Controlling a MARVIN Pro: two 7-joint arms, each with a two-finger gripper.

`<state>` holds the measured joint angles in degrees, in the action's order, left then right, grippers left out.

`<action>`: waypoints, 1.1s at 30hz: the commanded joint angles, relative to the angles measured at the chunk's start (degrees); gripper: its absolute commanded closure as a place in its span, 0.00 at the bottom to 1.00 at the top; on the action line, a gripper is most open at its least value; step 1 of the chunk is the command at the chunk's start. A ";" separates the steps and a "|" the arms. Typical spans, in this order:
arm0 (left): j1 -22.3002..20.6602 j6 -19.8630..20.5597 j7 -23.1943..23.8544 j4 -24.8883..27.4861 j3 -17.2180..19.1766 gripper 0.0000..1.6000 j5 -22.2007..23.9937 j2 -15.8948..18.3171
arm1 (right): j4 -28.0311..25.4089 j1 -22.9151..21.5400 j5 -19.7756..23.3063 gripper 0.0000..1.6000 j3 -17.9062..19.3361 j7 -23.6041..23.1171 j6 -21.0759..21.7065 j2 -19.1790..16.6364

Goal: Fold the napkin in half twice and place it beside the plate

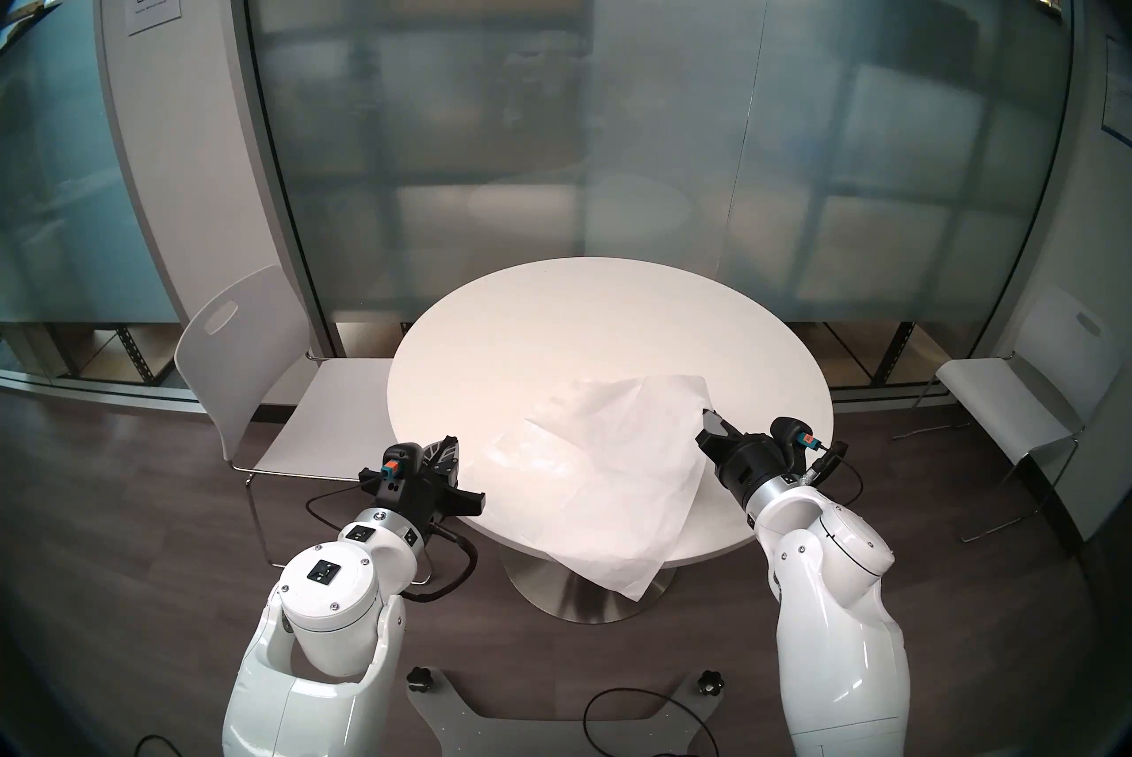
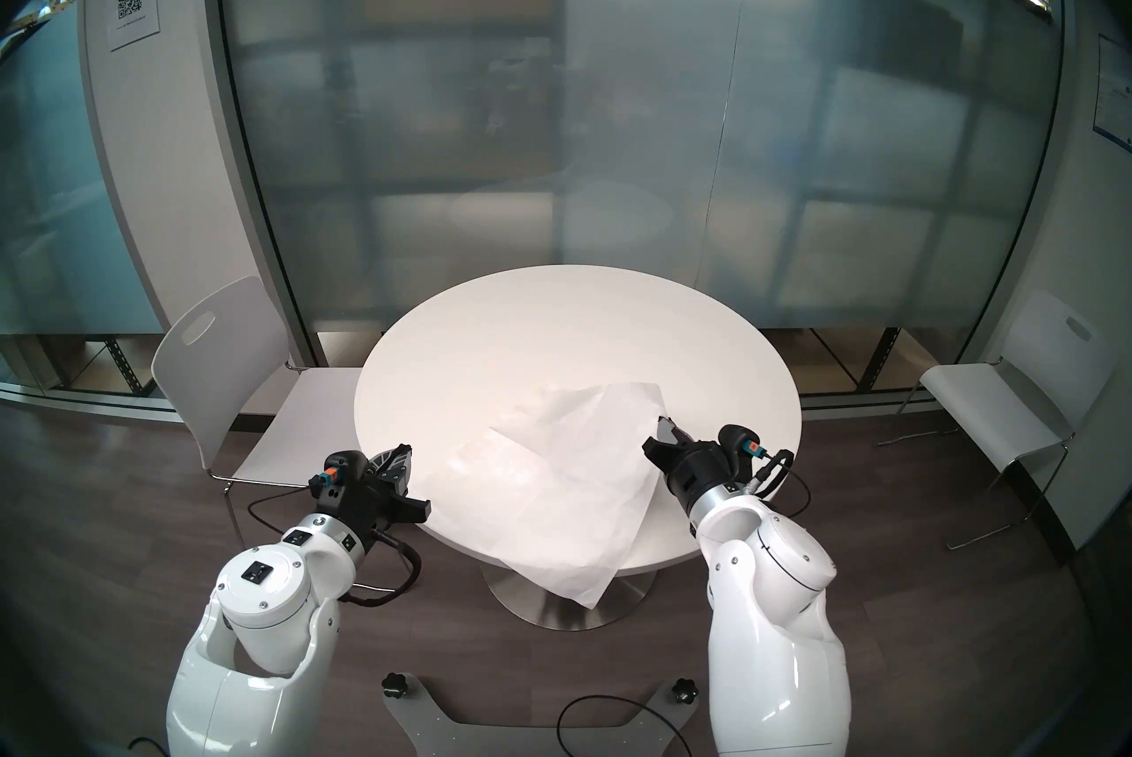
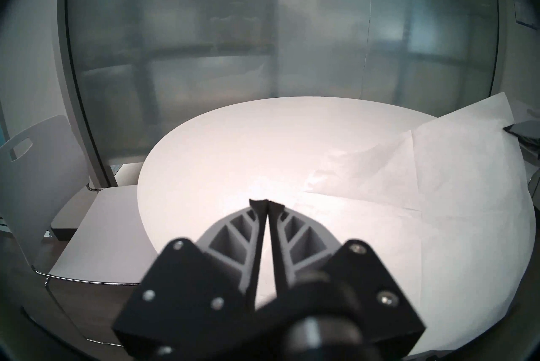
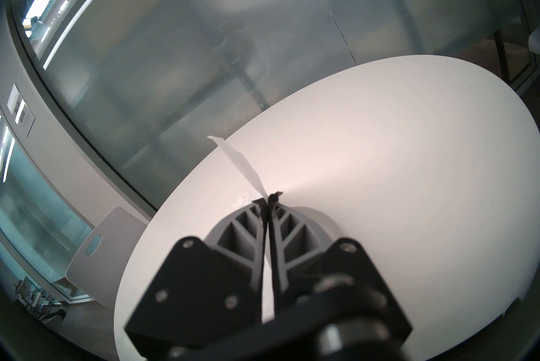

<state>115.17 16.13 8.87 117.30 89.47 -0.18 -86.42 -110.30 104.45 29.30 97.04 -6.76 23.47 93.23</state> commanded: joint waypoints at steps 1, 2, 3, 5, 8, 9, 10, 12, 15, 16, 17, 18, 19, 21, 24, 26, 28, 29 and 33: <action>1.99 -2.04 1.03 0.86 -1.22 0.77 -0.27 0.57 | -1.59 -0.66 0.03 0.80 -0.23 0.42 0.08 0.16; 2.11 -2.16 1.05 0.82 -1.38 0.77 -0.40 0.54 | -1.62 -0.69 0.03 0.80 -0.26 0.53 0.12 0.18; 2.18 -2.30 0.99 0.72 -1.55 0.77 -0.56 0.47 | -1.63 -0.71 0.06 0.80 -0.30 0.63 0.15 0.17; 2.12 -2.79 1.12 -0.11 -2.06 0.77 -1.02 0.57 | -1.57 -0.65 0.10 0.80 -0.44 0.81 0.11 0.17; 2.01 -2.85 1.11 -1.22 -2.63 0.78 -1.54 0.53 | -1.48 -0.44 0.25 0.80 -0.67 1.17 -0.04 0.16; 2.00 -2.96 1.02 -1.45 -2.80 0.79 -1.79 0.49 | -1.46 -0.38 0.23 0.80 -0.71 1.24 -0.11 0.19; 1.97 -3.05 1.00 -1.65 -2.93 0.79 -1.94 0.50 | -1.44 -0.31 0.33 0.80 -0.77 1.40 -0.17 0.18; 1.84 -3.21 0.93 -2.08 -3.14 0.80 -2.23 0.42 | -1.47 -0.21 0.40 0.80 -0.83 1.56 -0.24 0.20; 1.31 -3.66 0.79 -2.96 -3.62 0.79 -2.97 0.45 | -1.49 0.00 0.45 0.80 -0.88 1.64 -0.36 0.23; 1.11 -4.02 0.84 -3.26 -3.82 0.79 -3.27 0.59 | -1.49 0.09 0.48 0.80 -0.92 1.66 -0.40 0.24; 0.98 -4.05 0.80 -3.42 -3.89 0.79 -3.37 0.52 | -1.48 0.17 0.47 0.80 -0.95 1.65 -0.46 0.26; 0.71 -4.15 0.81 -3.66 -4.05 0.80 -3.60 0.57 | -1.45 0.27 0.50 0.80 -1.00 1.63 -0.51 0.25; 0.49 -4.33 0.80 -3.90 -4.17 0.80 -3.73 0.62 | -1.42 0.34 0.46 0.80 -1.05 1.62 -0.57 0.26; 0.09 -4.38 0.70 -4.26 -4.31 0.80 -3.89 0.57 | -1.38 0.44 0.41 0.80 -1.14 1.64 -0.60 0.26; -0.85 -3.31 0.45 -4.37 -4.78 0.80 -5.00 0.98 | -1.28 0.55 0.33 0.80 -1.40 1.67 -0.70 0.23; -1.17 -2.85 0.44 -4.43 -4.92 0.79 -5.30 1.14 | -1.27 0.57 0.34 0.80 -1.46 1.68 -0.74 0.22; -2.27 -0.66 0.73 -4.53 -5.19 0.79 -6.12 1.78 | -1.34 0.63 0.46 0.80 -1.66 1.78 -0.98 0.20; -2.65 -0.20 0.93 -4.62 -5.30 0.81 -6.40 2.11 | -1.35 0.66 0.46 0.80 -1.70 1.79 -1.04 0.20; -4.39 1.96 2.97 -5.03 -5.92 0.88 -7.52 4.37 | -1.46 0.78 0.57 0.80 -1.81 1.90 -1.11 0.20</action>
<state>114.12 15.76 9.55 111.87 84.10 -6.40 -84.66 -110.36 105.23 29.62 95.60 -4.81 23.05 93.47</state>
